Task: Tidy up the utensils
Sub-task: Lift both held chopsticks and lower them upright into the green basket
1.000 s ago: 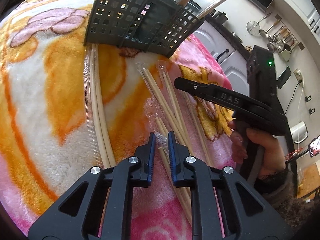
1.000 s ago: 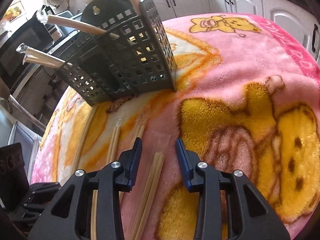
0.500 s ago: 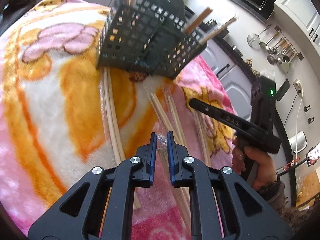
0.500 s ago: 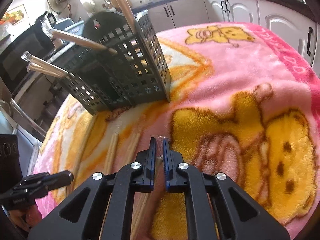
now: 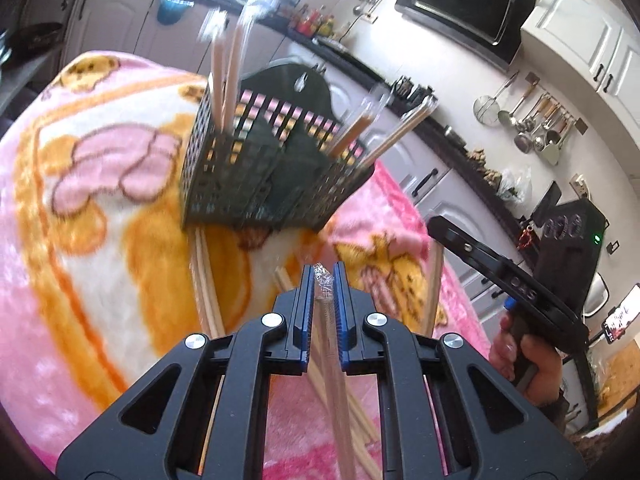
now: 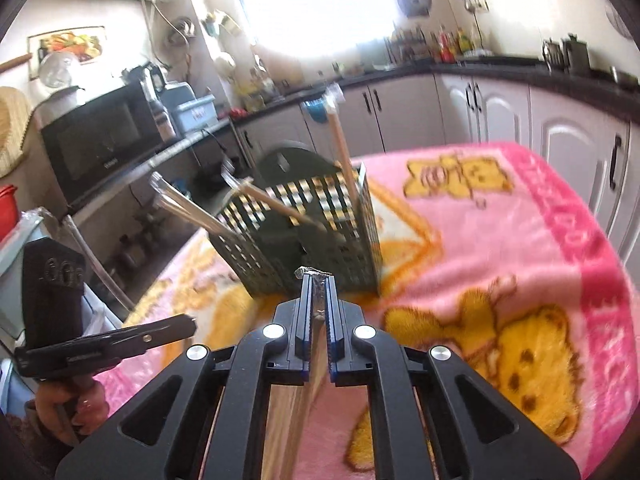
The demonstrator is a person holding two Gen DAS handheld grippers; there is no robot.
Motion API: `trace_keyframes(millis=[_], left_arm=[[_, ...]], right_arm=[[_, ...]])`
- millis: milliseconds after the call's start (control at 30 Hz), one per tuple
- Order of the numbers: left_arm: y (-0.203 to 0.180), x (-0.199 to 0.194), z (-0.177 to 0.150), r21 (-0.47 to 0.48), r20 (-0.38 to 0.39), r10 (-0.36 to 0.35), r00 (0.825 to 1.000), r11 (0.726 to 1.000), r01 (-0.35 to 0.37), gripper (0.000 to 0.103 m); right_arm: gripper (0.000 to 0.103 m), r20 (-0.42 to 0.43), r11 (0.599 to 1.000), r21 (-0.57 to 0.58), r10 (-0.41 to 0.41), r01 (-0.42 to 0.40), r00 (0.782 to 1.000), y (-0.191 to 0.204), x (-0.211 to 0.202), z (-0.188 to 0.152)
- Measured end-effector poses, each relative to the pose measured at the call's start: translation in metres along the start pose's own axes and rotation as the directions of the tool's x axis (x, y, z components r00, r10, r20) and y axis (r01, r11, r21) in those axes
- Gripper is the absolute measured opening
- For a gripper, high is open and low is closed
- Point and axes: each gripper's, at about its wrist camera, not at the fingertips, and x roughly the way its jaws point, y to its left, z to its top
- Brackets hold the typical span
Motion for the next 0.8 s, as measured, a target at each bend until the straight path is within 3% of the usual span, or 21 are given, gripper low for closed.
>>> trace_keyframes(millis=[500,800], left_arm=[[-0.025,-0.025,0.036,0.059,0.112,-0.041,0.993,0.998,0.035,0.006],[-0.042,-0.043,0.061,0.103,0.197,-0.067,0.978,0.994,0.047,0.006]], right_arm=[[0.005,0.171,0.997,-0.069,0.034,-0.022,0.985,0.026,-0.051,0.029],[0.005,0.238,0.996,-0.090,0.050,-0.029,0.970,0.036,-0.065,0.042]])
